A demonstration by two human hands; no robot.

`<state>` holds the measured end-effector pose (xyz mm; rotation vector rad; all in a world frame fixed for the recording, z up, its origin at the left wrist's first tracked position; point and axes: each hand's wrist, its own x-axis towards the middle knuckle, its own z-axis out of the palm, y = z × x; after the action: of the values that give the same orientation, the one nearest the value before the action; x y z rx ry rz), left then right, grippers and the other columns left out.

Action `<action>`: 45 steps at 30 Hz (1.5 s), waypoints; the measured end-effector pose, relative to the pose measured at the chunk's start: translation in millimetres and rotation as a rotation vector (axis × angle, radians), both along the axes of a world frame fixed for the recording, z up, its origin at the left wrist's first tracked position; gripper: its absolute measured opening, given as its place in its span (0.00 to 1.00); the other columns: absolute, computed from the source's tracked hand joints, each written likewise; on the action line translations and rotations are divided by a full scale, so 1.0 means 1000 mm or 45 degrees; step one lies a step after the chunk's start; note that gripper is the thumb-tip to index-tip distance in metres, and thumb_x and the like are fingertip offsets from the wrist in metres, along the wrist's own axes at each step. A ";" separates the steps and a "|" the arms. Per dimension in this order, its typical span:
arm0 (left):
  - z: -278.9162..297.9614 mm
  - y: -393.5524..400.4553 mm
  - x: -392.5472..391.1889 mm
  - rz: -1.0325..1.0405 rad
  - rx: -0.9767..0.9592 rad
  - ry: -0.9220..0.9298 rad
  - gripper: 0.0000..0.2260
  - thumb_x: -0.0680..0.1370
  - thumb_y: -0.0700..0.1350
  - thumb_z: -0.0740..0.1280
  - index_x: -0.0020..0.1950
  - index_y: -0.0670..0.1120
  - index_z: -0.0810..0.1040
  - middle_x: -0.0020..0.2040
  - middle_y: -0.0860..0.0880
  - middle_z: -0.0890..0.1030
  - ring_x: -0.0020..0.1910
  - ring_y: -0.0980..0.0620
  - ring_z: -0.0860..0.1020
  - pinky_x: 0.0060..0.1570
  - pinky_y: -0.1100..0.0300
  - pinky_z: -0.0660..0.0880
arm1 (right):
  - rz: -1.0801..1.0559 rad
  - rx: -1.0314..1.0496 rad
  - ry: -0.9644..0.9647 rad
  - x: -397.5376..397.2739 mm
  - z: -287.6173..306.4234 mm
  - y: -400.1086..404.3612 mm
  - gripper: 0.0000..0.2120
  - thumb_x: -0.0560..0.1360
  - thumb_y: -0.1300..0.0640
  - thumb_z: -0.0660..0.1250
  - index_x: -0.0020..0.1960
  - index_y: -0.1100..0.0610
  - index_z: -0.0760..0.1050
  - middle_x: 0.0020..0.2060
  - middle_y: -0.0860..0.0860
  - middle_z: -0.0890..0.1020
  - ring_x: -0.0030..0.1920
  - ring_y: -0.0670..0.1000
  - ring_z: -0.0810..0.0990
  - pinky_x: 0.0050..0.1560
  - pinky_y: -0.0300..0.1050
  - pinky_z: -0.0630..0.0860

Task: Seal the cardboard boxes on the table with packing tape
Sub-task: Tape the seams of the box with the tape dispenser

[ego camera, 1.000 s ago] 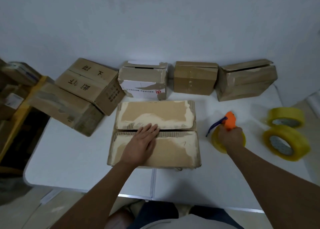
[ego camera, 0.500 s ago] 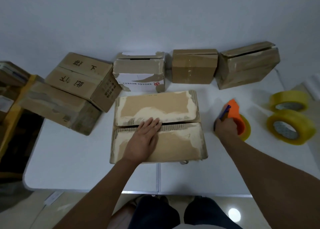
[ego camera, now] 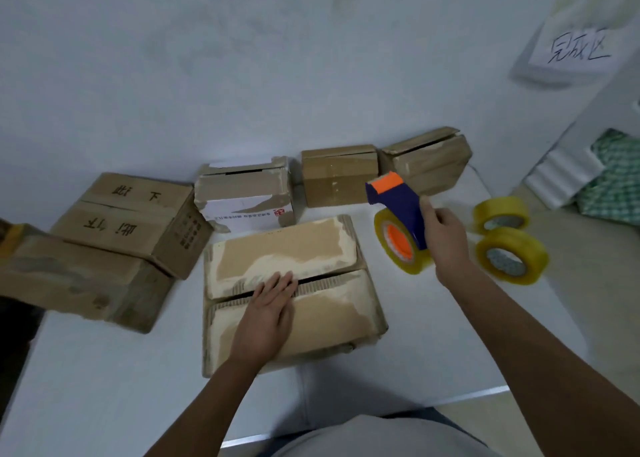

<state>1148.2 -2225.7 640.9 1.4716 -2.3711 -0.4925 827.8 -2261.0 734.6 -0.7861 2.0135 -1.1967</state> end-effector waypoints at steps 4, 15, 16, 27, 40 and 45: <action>0.002 0.000 0.001 0.001 0.041 0.058 0.21 0.82 0.49 0.53 0.72 0.47 0.74 0.73 0.53 0.71 0.74 0.53 0.64 0.75 0.61 0.51 | 0.271 -0.105 -0.130 0.037 0.040 -0.005 0.27 0.67 0.30 0.69 0.34 0.56 0.79 0.34 0.58 0.82 0.38 0.58 0.81 0.42 0.54 0.77; 0.115 -0.037 0.023 0.844 1.191 1.630 0.16 0.85 0.50 0.58 0.59 0.40 0.79 0.52 0.42 0.85 0.51 0.48 0.83 0.50 0.59 0.78 | 0.929 -0.038 0.032 0.110 0.047 -0.016 0.19 0.74 0.38 0.67 0.43 0.53 0.81 0.36 0.48 0.85 0.37 0.46 0.83 0.40 0.44 0.78; 0.117 -0.039 0.027 0.858 1.229 1.656 0.15 0.84 0.51 0.59 0.58 0.41 0.78 0.50 0.43 0.84 0.49 0.49 0.83 0.47 0.60 0.79 | 0.960 -0.033 0.045 0.113 0.048 -0.017 0.18 0.74 0.38 0.66 0.43 0.53 0.82 0.36 0.47 0.85 0.37 0.46 0.84 0.40 0.43 0.78; 0.109 -0.041 0.046 0.897 1.195 1.527 0.09 0.82 0.40 0.63 0.51 0.42 0.83 0.46 0.45 0.84 0.44 0.53 0.81 0.39 0.65 0.78 | 1.204 0.130 0.077 0.128 0.047 -0.031 0.14 0.73 0.36 0.66 0.47 0.46 0.79 0.45 0.45 0.83 0.46 0.46 0.82 0.43 0.39 0.77; 0.093 -0.044 0.051 0.895 0.719 1.070 0.10 0.82 0.37 0.63 0.45 0.39 0.82 0.43 0.39 0.84 0.46 0.36 0.81 0.52 0.46 0.80 | 1.265 -0.042 0.348 0.146 0.035 -0.025 0.17 0.78 0.39 0.61 0.59 0.47 0.80 0.40 0.37 0.80 0.42 0.39 0.80 0.35 0.28 0.72; 0.099 -0.043 0.050 0.928 0.678 1.142 0.10 0.82 0.36 0.62 0.44 0.38 0.81 0.39 0.45 0.83 0.35 0.55 0.78 0.34 0.69 0.74 | 1.259 -0.041 0.309 0.150 0.041 -0.030 0.18 0.77 0.40 0.64 0.60 0.49 0.80 0.39 0.40 0.81 0.40 0.41 0.81 0.32 0.27 0.73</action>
<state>1198.5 -2268.9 739.8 1.6702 -0.9695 -1.2808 977.4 -2290.6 775.4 -1.7246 1.4125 -0.5548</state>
